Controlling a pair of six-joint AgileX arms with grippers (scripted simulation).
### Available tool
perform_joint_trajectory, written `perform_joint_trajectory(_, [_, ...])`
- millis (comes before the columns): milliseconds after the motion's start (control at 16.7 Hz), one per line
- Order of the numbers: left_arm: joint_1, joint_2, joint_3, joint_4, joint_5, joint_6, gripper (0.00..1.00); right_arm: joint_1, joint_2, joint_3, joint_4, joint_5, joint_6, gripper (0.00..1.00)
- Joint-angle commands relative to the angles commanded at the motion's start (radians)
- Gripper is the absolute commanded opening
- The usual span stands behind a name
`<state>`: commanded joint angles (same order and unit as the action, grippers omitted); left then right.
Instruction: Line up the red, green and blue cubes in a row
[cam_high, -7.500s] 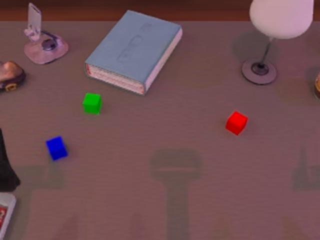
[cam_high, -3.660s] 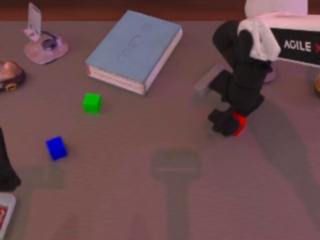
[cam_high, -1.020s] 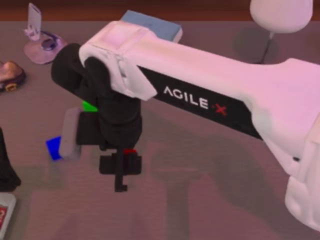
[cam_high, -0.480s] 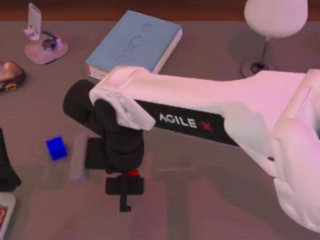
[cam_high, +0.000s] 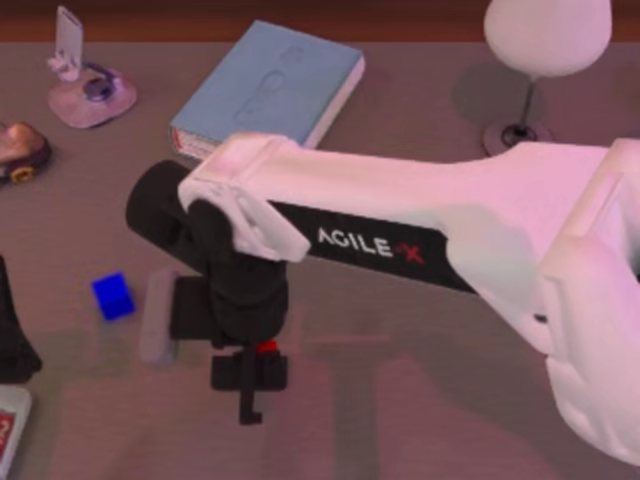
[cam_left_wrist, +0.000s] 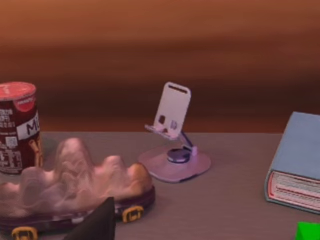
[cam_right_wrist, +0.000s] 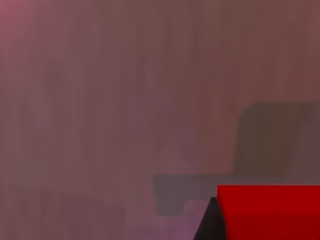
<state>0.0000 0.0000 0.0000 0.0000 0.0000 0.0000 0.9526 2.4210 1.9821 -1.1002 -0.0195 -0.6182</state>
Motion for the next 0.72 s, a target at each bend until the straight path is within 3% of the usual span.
perform_joint_trajectory(480, [0.0,0.0,0.0,0.0,0.0,0.0,1.0,0.0,0.0,0.0,0.0,0.0,0.0,0.98])
perform_joint_trajectory(720, [0.0,0.0,0.0,0.0,0.0,0.0,1.0,0.0,0.0,0.0,0.0,0.0,0.0,1.0])
